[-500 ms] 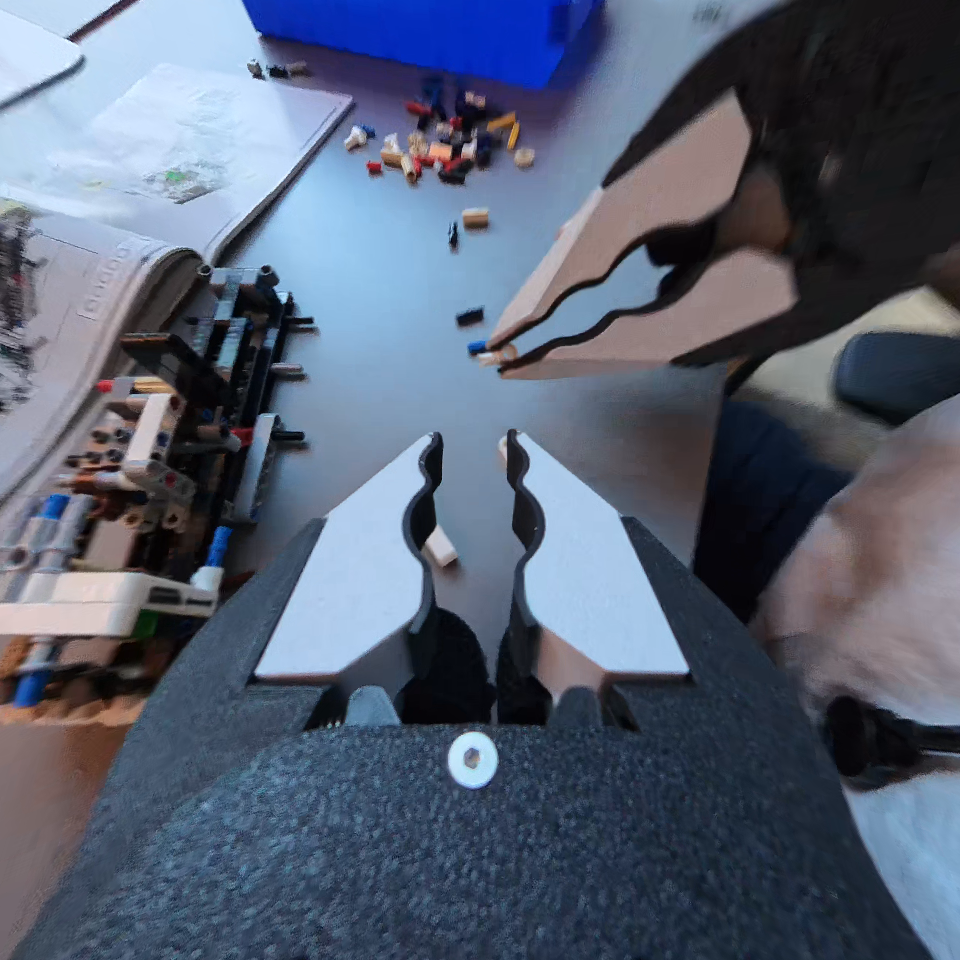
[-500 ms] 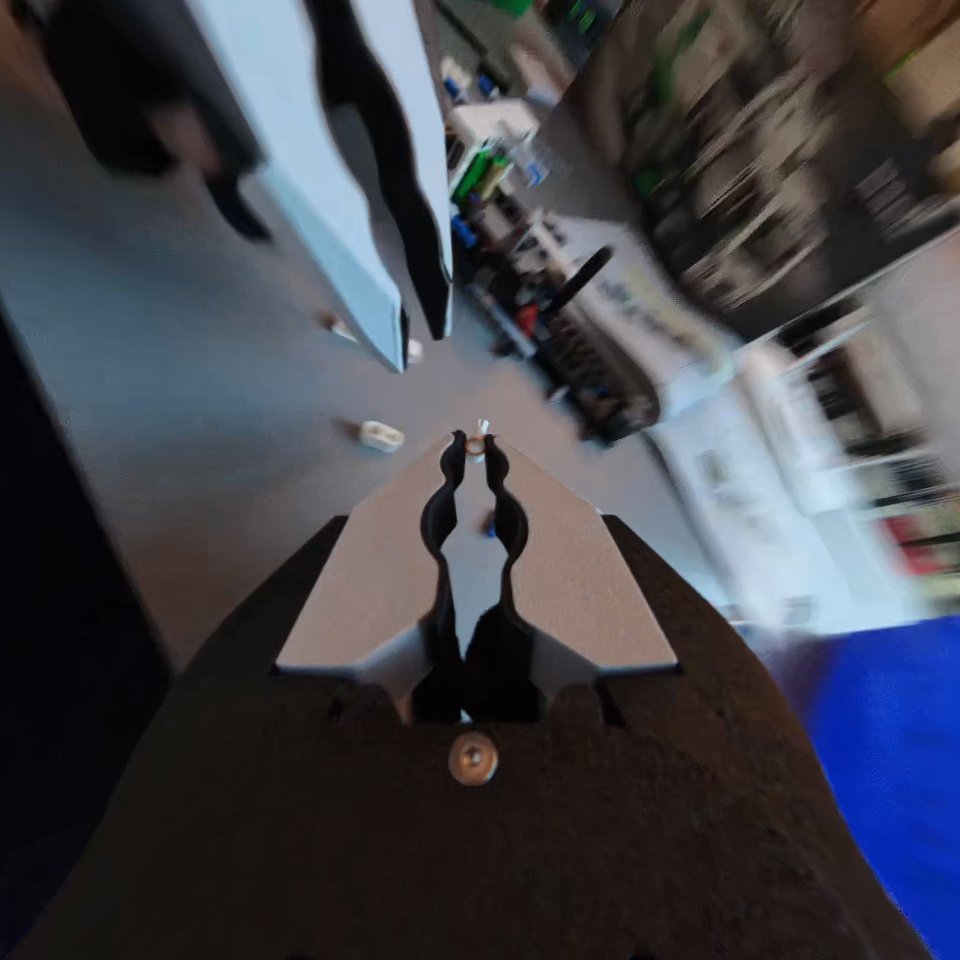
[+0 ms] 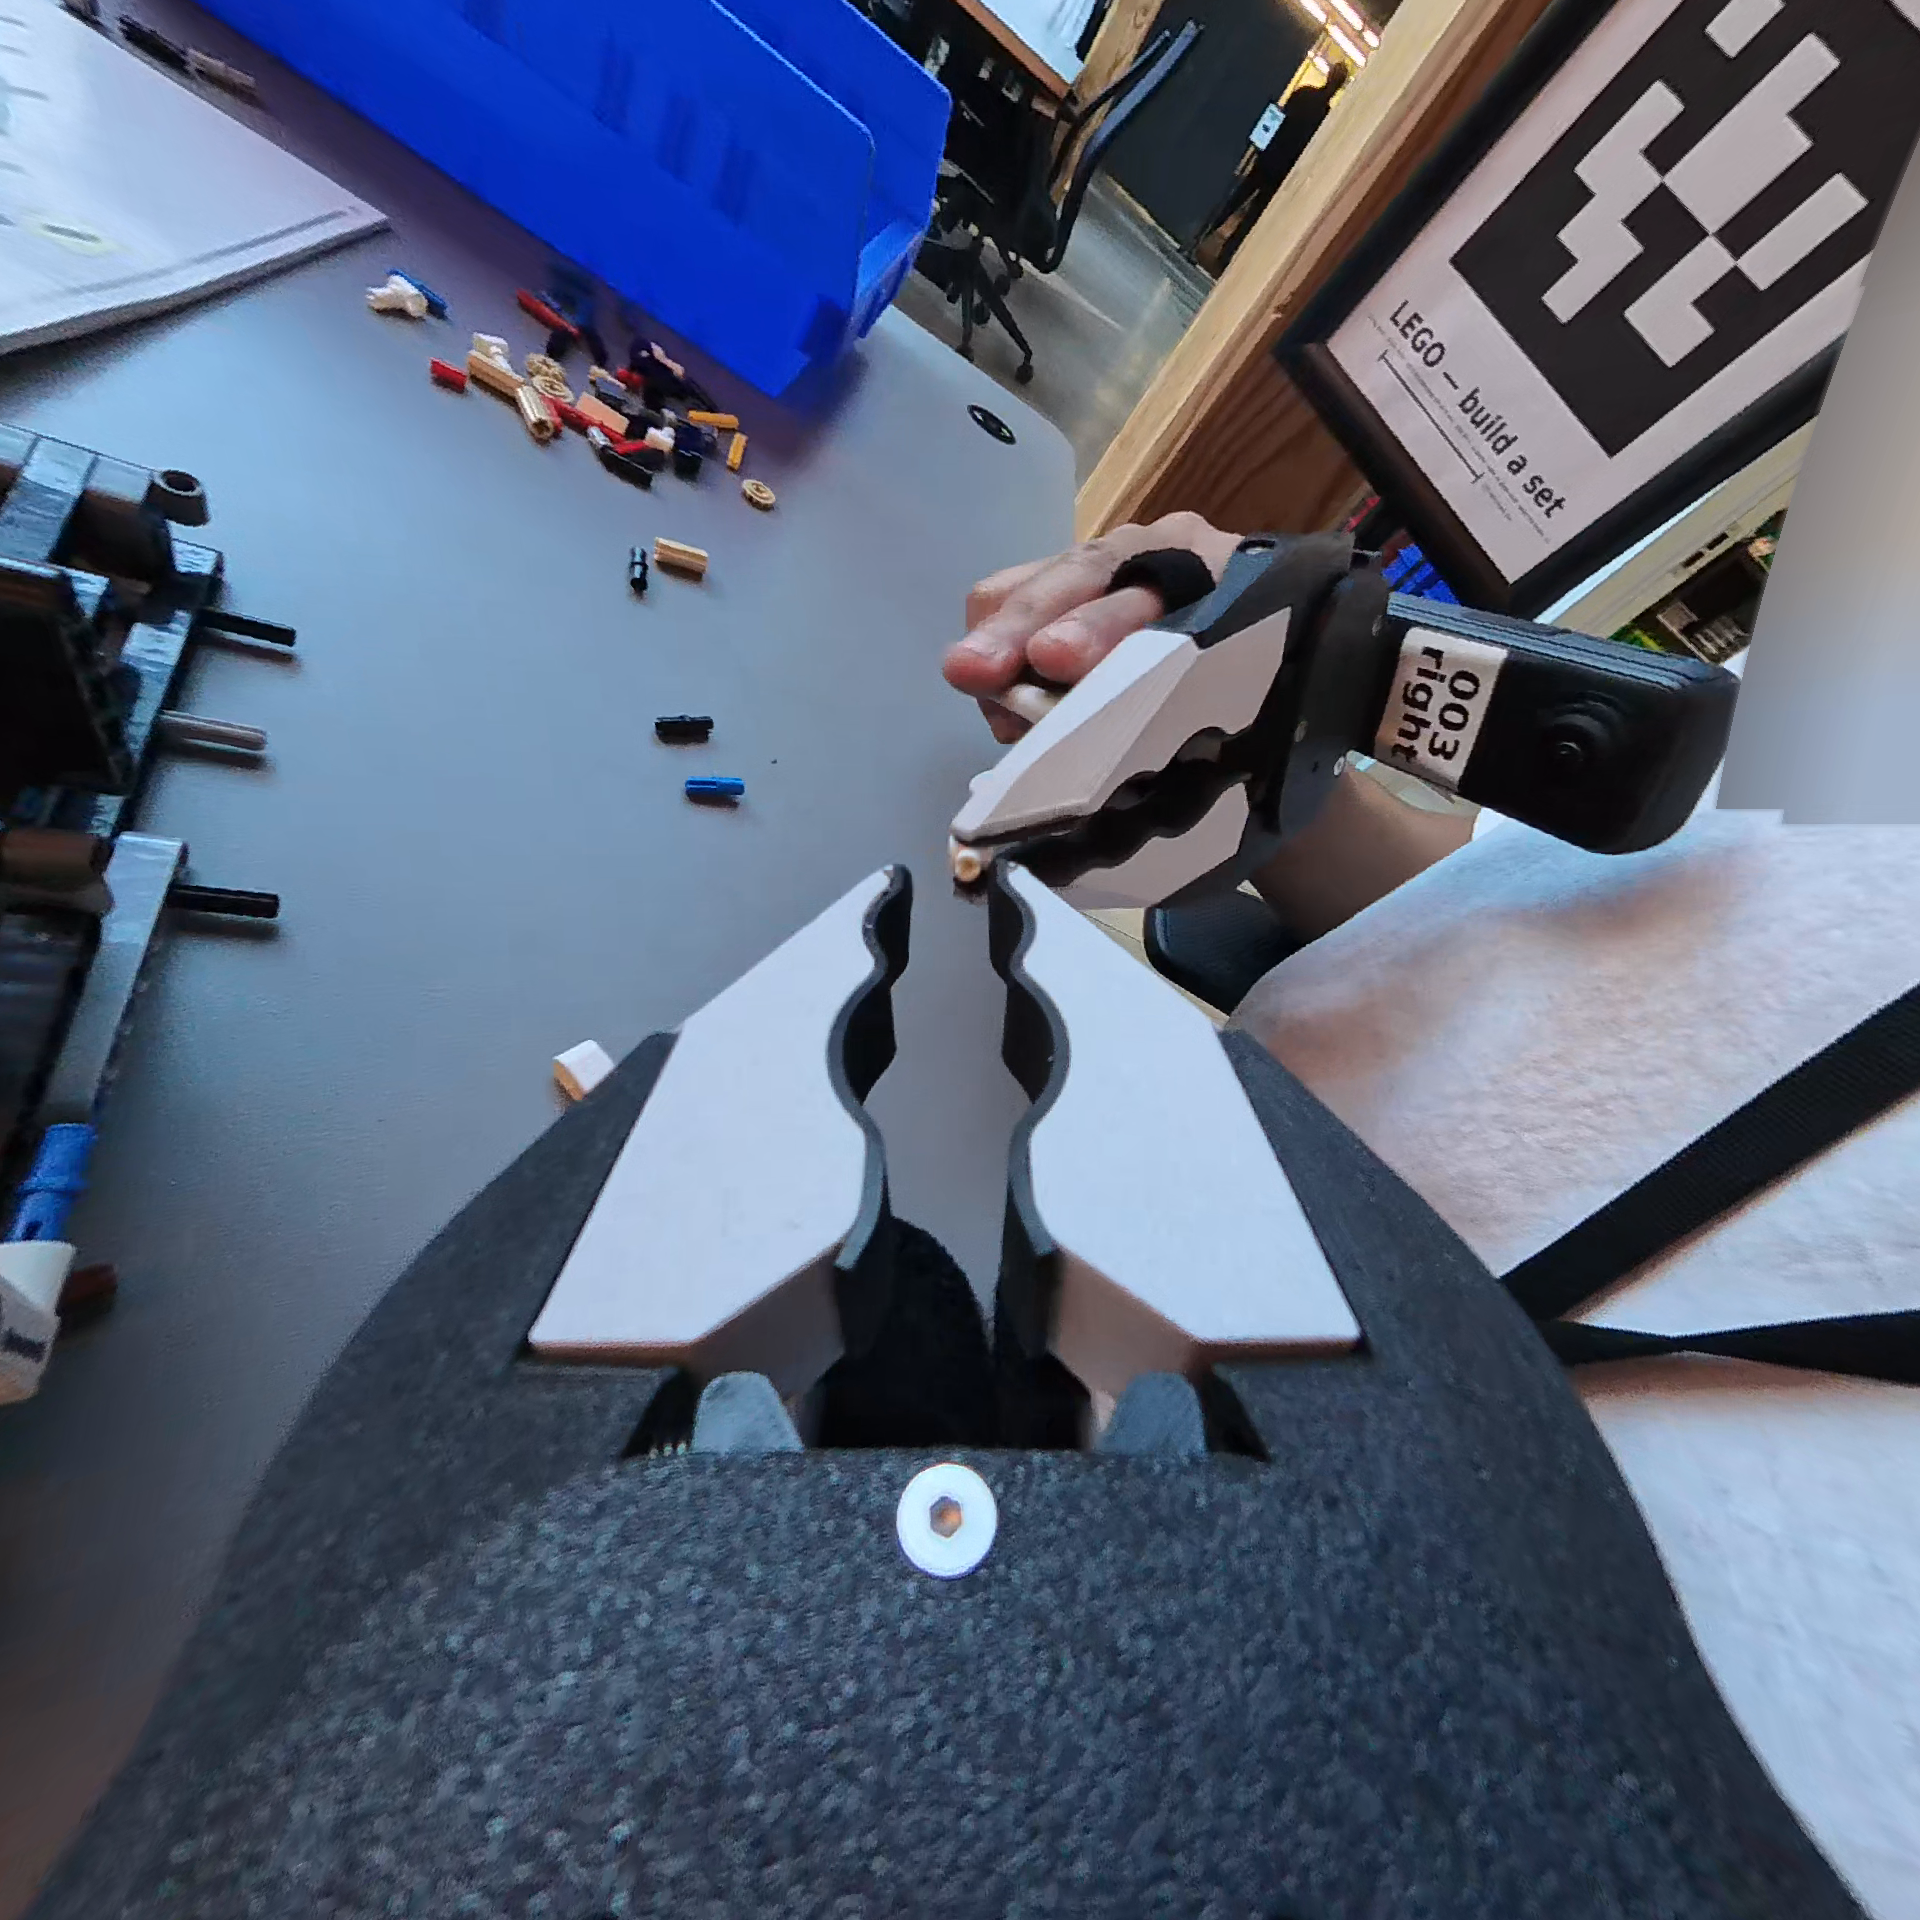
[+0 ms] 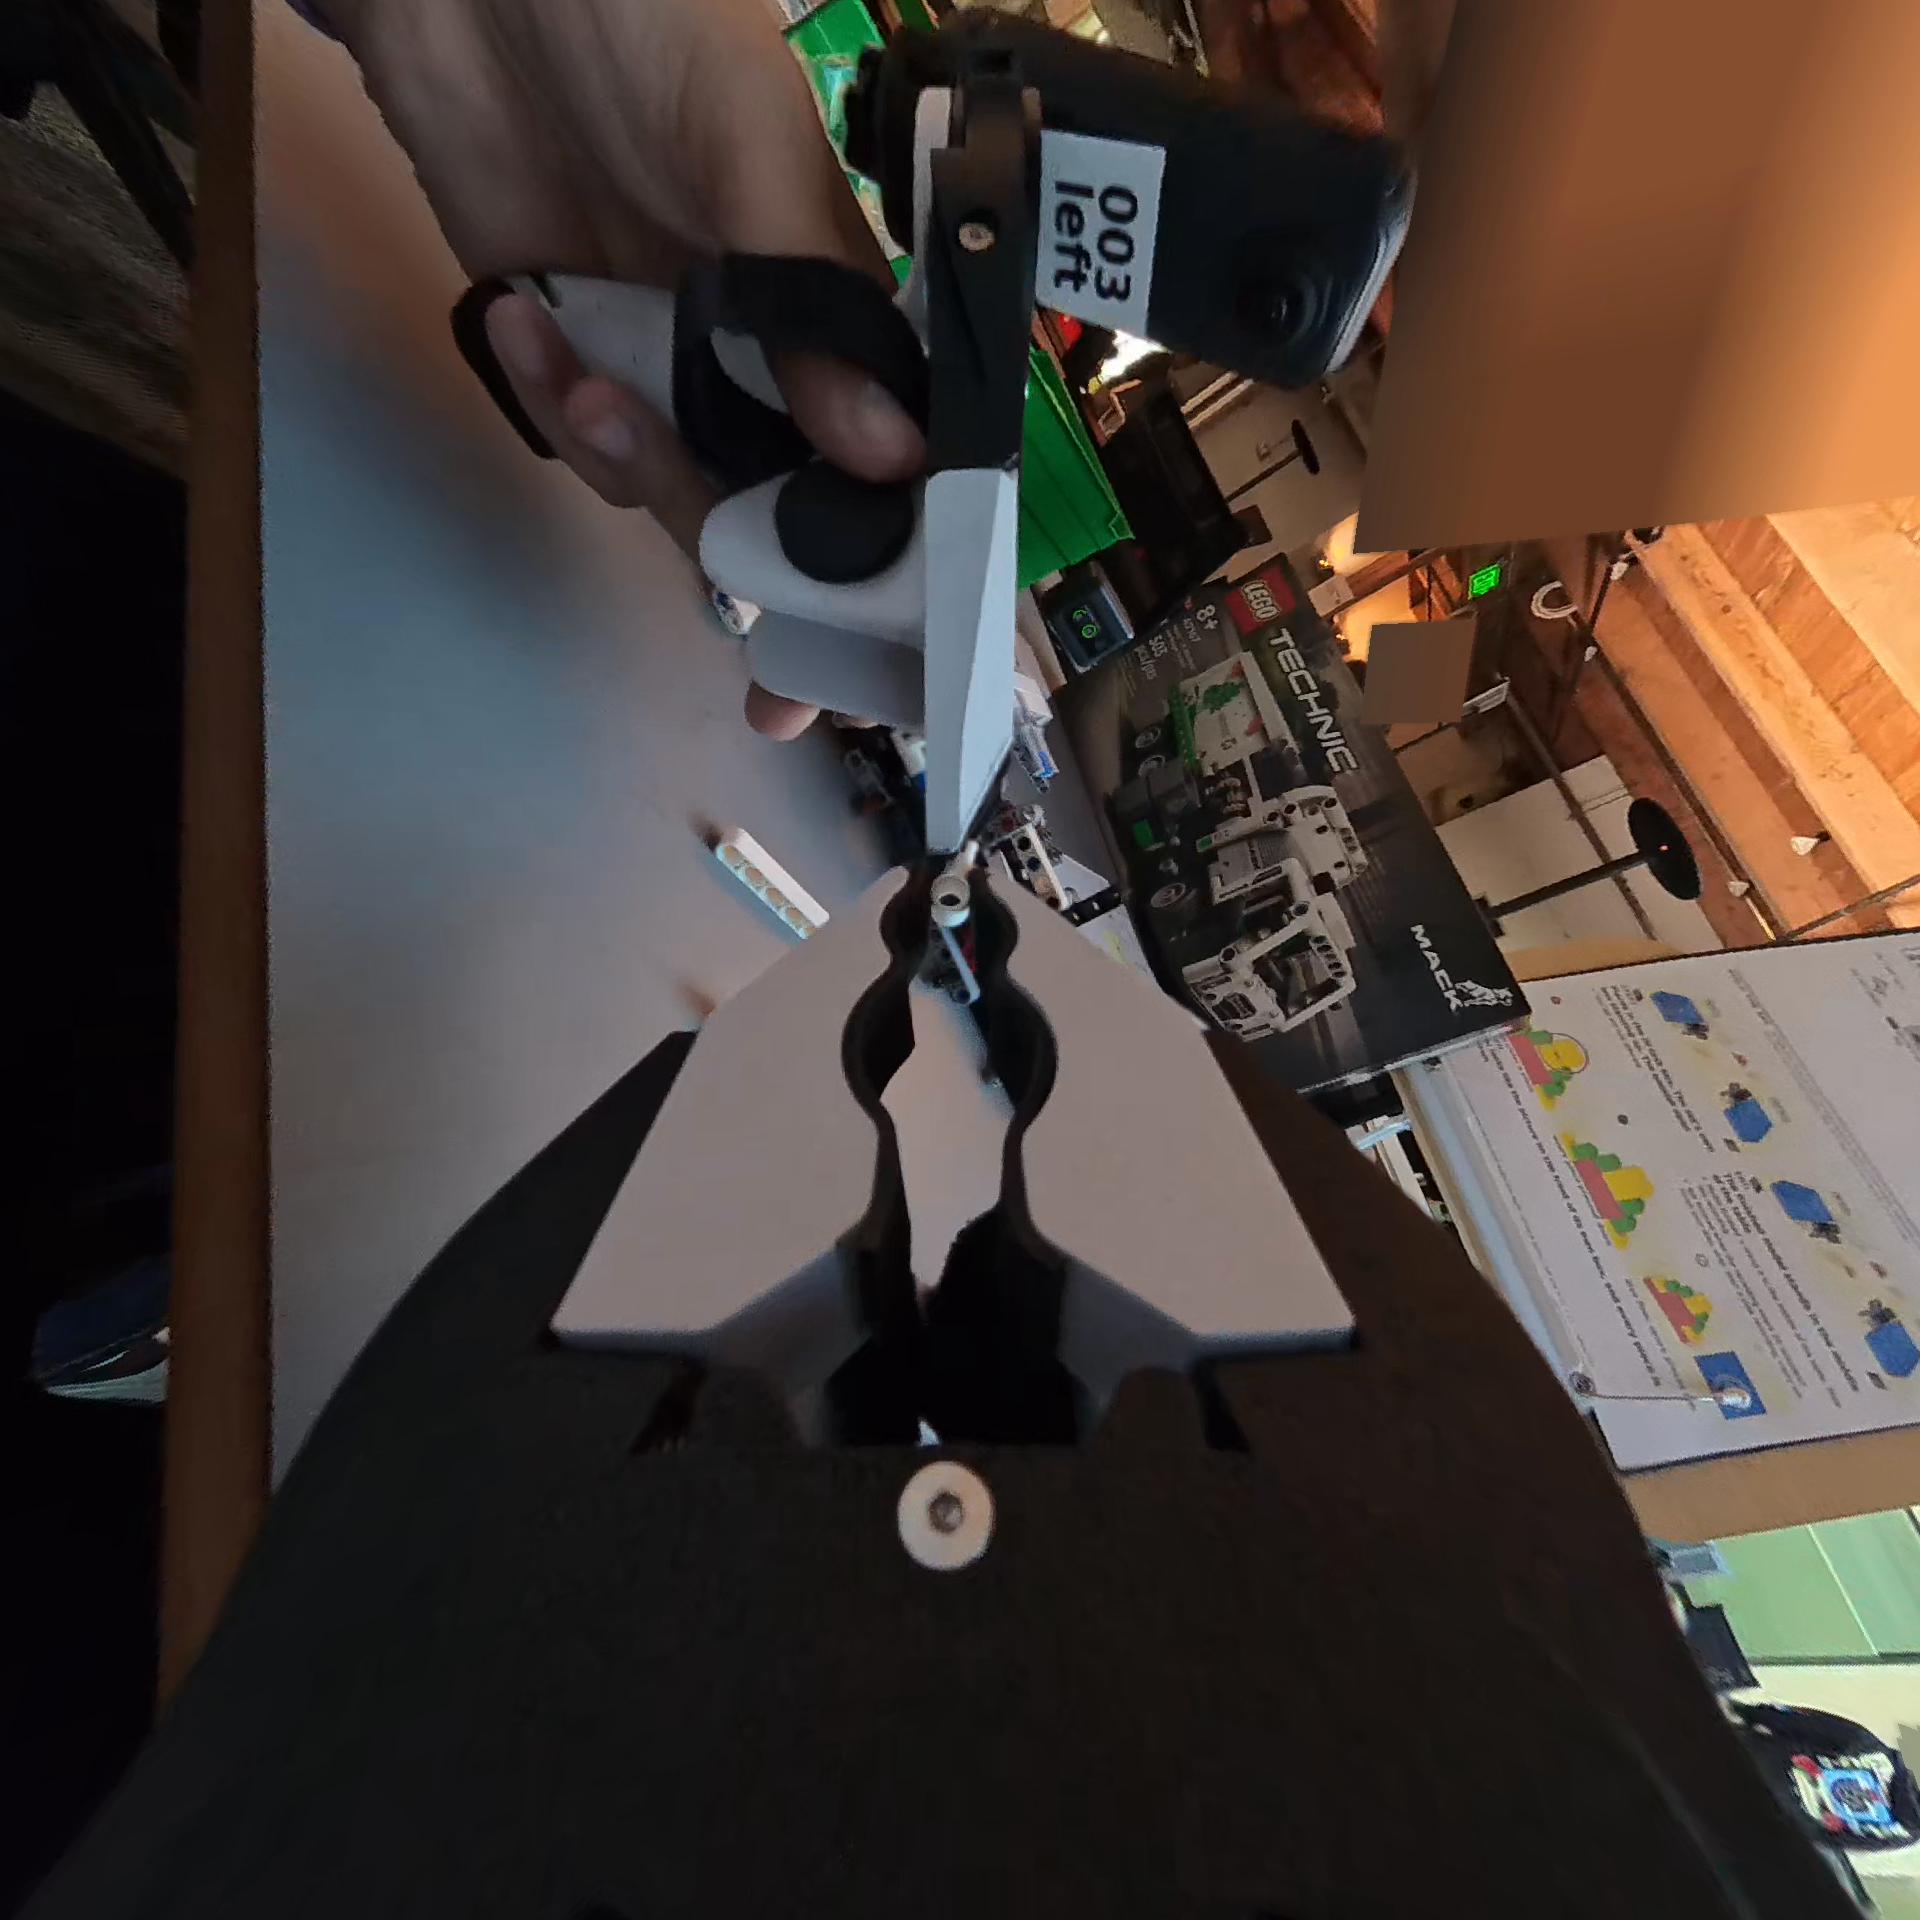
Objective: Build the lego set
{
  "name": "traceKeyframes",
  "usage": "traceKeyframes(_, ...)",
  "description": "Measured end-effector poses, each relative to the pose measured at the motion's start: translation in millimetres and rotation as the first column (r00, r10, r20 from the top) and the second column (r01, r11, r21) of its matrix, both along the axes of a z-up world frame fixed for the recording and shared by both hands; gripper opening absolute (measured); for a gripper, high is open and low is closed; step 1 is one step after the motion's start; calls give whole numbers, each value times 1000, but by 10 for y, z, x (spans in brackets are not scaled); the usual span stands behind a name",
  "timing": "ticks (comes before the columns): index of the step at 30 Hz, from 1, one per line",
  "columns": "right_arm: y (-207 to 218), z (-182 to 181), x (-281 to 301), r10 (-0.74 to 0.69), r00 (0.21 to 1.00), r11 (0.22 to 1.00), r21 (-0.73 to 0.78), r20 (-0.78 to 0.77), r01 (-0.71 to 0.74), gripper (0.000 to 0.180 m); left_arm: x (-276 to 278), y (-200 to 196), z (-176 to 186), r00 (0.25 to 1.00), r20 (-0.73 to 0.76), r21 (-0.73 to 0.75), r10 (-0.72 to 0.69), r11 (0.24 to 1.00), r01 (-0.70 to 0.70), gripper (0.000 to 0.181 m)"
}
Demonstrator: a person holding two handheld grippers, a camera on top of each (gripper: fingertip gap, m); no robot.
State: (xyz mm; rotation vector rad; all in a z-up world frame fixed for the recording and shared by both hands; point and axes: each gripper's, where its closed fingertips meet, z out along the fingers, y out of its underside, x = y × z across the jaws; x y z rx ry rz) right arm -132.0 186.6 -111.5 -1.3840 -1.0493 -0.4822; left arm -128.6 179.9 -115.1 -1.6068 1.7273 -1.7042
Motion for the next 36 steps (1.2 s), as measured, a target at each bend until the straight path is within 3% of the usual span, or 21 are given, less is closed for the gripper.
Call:
traceKeyframes(5,3,-36,-45,19,1000,1000,-16,-12,-19,5,-27,-38,7,1000,10,-1,-20,1000,20,1)
traceKeyframes(9,5,-81,-45,-40,982,990,-138,-187,14,7,-39,-22,-31,999,43,86,14,996,-18,1)
traceKeyframes(12,-55,-121,-47,-94,911,945,-324,-401,-45,27,-83,45,-35,987,143,236,79,965,-111,1)
traceKeyframes(17,-144,-219,-86,-187,772,826,-523,-607,-211,30,-276,216,108,922,335,399,195,857,-326,1)
traceKeyframes(21,-63,-260,39,-304,713,798,-578,-632,-172,29,-418,314,24,915,307,473,263,792,-386,1)
traceKeyframes(29,-38,-523,805,-582,610,711,-700,-538,61,25,-532,433,-19,920,258,427,296,819,-383,2)
traceKeyframes(33,-77,-542,1025,-640,582,687,-712,-501,143,18,-486,442,-42,929,247,437,276,824,-361,2)
traceKeyframes(36,-49,-604,1043,-657,607,663,-726,-448,181,14,-413,449,-45,931,248,444,269,822,-356,2)
